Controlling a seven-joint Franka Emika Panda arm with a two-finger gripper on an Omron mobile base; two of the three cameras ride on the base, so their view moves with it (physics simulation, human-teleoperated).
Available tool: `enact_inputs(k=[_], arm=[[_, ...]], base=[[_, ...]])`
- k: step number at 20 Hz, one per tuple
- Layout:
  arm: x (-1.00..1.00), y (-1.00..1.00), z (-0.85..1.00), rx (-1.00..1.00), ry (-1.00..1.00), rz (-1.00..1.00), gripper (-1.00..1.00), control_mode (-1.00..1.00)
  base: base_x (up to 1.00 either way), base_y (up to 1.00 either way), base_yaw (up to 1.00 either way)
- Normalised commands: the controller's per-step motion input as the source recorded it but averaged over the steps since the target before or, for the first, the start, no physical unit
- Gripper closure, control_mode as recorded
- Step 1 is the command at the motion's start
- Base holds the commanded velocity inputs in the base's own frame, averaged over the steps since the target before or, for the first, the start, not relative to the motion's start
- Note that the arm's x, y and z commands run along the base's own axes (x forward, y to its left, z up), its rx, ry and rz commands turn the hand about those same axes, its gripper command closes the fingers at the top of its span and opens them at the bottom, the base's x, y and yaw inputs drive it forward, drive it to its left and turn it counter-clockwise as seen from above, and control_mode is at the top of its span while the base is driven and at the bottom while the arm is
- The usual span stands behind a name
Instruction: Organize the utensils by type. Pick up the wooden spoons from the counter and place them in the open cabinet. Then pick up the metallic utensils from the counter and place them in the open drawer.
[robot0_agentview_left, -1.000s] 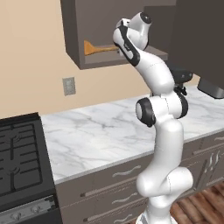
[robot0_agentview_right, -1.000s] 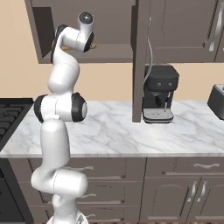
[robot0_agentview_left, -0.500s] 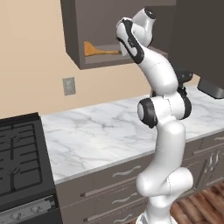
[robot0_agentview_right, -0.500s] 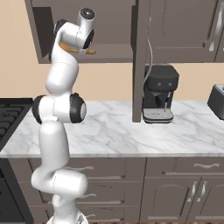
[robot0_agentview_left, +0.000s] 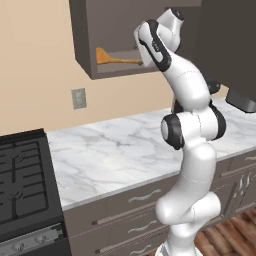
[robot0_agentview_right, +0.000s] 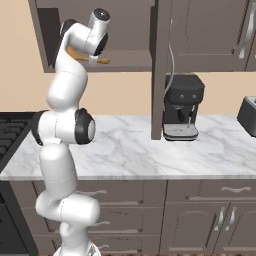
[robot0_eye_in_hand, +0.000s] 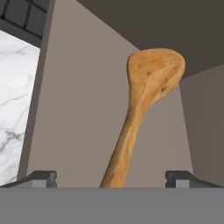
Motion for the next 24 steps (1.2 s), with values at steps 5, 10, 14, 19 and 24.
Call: enact_inputs(k=[5, 10, 14, 19, 24], arm=[[-0.45, 0.01, -0.01, 0.00, -0.02, 0.04, -1.00, -1.00], [-0.90, 0.16, -0.14, 0.00, -0.16, -0.03, -1.00, -1.00], [-1.00, 0.20, -0.21, 0.00, -0.09, -0.26, -1.00, -1.00], [-0.98, 0.21, -0.33, 0.02, 0.01, -0.49, -1.00, -1.00], [-0.88, 0.12, -0.35, 0.08, 0.12, -0.64, -1.00, -1.00]], base=[[0.00, 0.00, 0.00], [0.00, 0.00, 0.00], [0.00, 0.00, 0.00], [0.00, 0.00, 0.00], [0.00, 0.00, 0.00]])
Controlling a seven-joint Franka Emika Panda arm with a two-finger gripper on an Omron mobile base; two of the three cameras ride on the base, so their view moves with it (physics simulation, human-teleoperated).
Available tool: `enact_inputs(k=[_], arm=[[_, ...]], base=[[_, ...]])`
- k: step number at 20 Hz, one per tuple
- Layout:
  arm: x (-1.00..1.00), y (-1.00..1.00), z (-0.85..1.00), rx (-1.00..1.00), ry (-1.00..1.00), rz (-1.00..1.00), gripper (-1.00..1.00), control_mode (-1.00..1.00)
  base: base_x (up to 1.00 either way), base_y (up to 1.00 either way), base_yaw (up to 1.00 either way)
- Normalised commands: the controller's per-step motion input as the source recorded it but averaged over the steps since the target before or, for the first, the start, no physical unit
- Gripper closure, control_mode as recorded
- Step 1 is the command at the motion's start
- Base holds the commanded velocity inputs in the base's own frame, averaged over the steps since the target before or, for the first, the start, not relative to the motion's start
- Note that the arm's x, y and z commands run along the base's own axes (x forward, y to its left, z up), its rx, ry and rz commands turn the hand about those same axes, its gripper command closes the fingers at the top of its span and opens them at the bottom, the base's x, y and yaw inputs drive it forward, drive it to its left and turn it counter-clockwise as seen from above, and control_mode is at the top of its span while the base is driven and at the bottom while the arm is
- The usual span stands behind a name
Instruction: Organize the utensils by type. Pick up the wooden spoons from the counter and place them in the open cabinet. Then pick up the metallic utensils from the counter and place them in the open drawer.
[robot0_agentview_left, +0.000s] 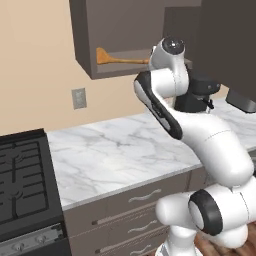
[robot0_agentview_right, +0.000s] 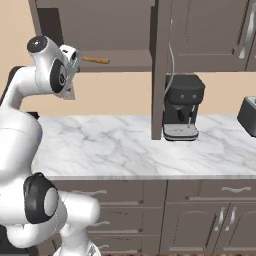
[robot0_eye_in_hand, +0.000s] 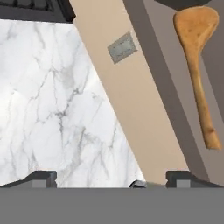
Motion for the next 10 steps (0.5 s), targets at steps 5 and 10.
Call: enact_inputs(k=[5, 10], arm=[[-0.78, 0.02, -0.10, 0.28, 0.17, -0.74, -1.00, -1.00], [-0.75, 0.00, -0.23, 0.27, 0.16, -0.73, -1.00, -1.00]], base=[[0.00, 0.00, 0.00], [0.00, 0.00, 0.00]])
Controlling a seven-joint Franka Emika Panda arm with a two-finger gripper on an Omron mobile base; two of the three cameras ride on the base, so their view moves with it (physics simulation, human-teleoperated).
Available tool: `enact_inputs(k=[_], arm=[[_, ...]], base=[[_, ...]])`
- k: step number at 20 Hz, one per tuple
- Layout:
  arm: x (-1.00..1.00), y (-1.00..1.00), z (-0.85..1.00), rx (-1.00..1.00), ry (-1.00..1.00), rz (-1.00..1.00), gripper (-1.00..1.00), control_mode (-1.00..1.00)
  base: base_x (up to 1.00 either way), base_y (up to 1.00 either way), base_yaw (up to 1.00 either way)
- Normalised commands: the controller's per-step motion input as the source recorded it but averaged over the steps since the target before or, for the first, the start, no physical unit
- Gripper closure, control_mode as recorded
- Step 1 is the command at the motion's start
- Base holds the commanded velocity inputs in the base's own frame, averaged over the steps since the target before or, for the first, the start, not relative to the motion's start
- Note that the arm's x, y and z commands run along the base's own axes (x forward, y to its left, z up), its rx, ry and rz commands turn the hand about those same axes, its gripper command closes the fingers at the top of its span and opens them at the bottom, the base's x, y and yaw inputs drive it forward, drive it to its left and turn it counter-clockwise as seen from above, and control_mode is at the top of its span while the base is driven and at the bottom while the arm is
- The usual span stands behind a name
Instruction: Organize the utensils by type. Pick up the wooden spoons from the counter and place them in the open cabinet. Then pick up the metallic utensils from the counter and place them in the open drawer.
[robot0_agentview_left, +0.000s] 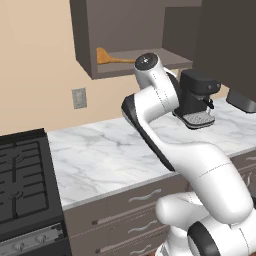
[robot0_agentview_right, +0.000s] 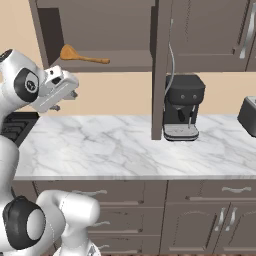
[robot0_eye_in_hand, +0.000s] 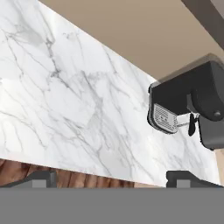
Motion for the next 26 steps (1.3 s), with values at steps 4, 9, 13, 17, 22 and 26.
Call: enact_inputs(k=[4, 9, 13, 17, 22, 26], arm=[[-0.68, 0.00, -0.55, 0.34, 0.03, -0.69, -1.00, -1.00], [-0.39, -0.16, -0.62, 0.45, 0.02, -0.53, -1.00, -1.00], [-0.26, 0.00, -0.67, 0.29, 0.14, -0.33, -1.00, -1.00], [-0.26, 0.00, -0.72, 0.21, 0.03, -0.20, -1.00, -1.00], [-0.18, 0.09, -0.59, 0.09, 0.00, -0.07, -1.00, -1.00], [-0.09, 0.00, -0.15, 0.04, -0.02, 0.00, -1.00, -1.00]], base=[[0.00, 0.00, 0.00], [0.00, 0.00, 0.00], [0.00, 0.00, 0.00], [0.00, 0.00, 0.00], [0.00, 0.00, 0.00], [0.00, 0.00, 0.00]])
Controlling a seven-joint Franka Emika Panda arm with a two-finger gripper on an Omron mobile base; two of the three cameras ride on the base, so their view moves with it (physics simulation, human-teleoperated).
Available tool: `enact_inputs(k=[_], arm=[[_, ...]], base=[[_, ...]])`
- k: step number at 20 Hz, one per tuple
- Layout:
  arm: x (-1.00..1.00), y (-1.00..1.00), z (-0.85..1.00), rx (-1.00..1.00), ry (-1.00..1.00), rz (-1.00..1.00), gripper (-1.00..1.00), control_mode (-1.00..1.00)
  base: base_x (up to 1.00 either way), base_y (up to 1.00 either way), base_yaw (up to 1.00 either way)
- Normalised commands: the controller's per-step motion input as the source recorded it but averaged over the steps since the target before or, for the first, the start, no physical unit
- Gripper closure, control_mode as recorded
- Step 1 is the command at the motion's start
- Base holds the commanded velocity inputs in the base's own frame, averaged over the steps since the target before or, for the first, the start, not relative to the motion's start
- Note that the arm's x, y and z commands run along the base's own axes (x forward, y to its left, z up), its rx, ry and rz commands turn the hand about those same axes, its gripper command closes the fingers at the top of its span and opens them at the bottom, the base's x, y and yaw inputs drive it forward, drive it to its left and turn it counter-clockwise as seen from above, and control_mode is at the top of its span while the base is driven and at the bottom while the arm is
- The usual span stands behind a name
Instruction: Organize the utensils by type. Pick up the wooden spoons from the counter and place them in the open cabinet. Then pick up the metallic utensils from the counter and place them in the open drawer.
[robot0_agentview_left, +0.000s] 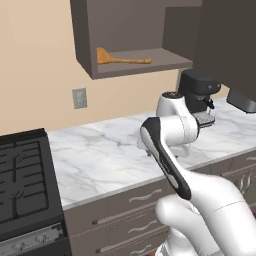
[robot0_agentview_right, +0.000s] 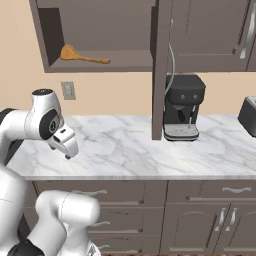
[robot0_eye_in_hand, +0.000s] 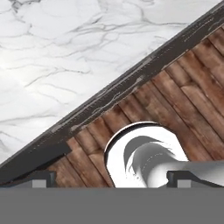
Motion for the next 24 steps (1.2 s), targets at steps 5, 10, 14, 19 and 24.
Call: enact_inputs(k=[5, 10, 14, 19, 24], arm=[[0.00, 0.00, 0.00, 0.00, 0.00, 0.00, -1.00, -1.00], [0.00, 0.00, 0.00, 0.00, 0.00, 0.00, -1.00, 1.00], [0.00, 0.00, 0.00, 0.00, 0.00, 0.00, -1.00, 1.00], [0.00, 0.00, 0.00, 0.00, 0.00, 0.00, -1.00, 1.00], [0.00, 0.00, 0.00, 0.00, 0.00, 0.00, -1.00, 1.00]], base=[[0.00, 0.00, 0.00], [-0.43, 0.00, 0.01], [-0.77, 0.01, 0.19], [-0.51, 0.39, 0.88], [-0.28, 0.87, 0.63]])
